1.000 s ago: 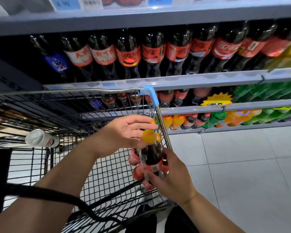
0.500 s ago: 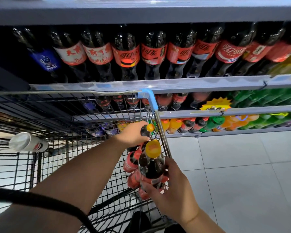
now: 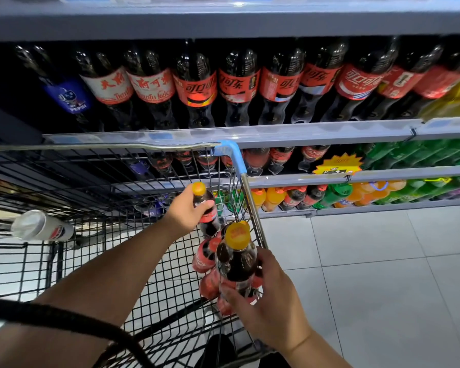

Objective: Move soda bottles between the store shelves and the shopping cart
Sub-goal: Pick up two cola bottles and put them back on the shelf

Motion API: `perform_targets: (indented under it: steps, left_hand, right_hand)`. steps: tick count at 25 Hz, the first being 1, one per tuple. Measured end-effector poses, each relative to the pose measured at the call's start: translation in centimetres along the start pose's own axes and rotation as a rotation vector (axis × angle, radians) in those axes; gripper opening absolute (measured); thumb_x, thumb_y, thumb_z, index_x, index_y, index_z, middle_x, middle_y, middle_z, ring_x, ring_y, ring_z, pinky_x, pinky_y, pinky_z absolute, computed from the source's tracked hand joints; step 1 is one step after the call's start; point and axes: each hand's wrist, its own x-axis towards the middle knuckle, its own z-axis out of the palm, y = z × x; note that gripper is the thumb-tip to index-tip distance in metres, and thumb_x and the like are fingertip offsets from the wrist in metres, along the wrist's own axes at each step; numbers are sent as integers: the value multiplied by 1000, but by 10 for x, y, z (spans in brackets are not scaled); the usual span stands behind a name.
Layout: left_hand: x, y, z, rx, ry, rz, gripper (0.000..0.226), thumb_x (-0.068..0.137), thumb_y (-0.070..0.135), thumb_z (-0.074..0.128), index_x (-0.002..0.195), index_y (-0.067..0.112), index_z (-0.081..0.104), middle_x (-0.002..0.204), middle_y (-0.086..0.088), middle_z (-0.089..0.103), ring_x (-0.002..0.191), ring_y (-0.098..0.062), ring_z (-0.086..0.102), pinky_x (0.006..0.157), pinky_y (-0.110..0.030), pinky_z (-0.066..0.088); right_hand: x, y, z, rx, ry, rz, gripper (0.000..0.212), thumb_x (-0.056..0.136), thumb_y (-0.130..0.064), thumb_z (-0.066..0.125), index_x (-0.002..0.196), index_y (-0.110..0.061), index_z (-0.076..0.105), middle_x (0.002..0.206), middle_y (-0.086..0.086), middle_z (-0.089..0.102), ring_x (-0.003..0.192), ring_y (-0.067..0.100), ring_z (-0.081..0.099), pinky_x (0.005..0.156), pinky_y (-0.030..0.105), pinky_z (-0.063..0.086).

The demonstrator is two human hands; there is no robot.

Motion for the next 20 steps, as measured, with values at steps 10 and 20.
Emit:
perform_targets:
  steps: [10, 20]
  left_hand:
    - [-106, 55, -87, -240, 427, 90, 21, 82, 53, 64, 96, 58, 49, 91, 31, 66, 87, 10, 63, 79, -18, 45]
    - [-162, 134, -124, -482, 640, 292, 22, 91, 62, 45, 101, 44, 54, 91, 23, 65, 84, 6, 61, 73, -15, 48]
  right_hand:
    - [1, -11, -4, 57, -13, 20, 63, 70, -72, 71, 123, -57, 41, 118, -40, 56, 106, -14, 59, 79, 6, 49]
    - [-8, -76, -29, 309, 275, -77, 54, 70, -57, 75, 119, -57, 54, 113, -26, 67, 102, -4, 65, 76, 14, 52]
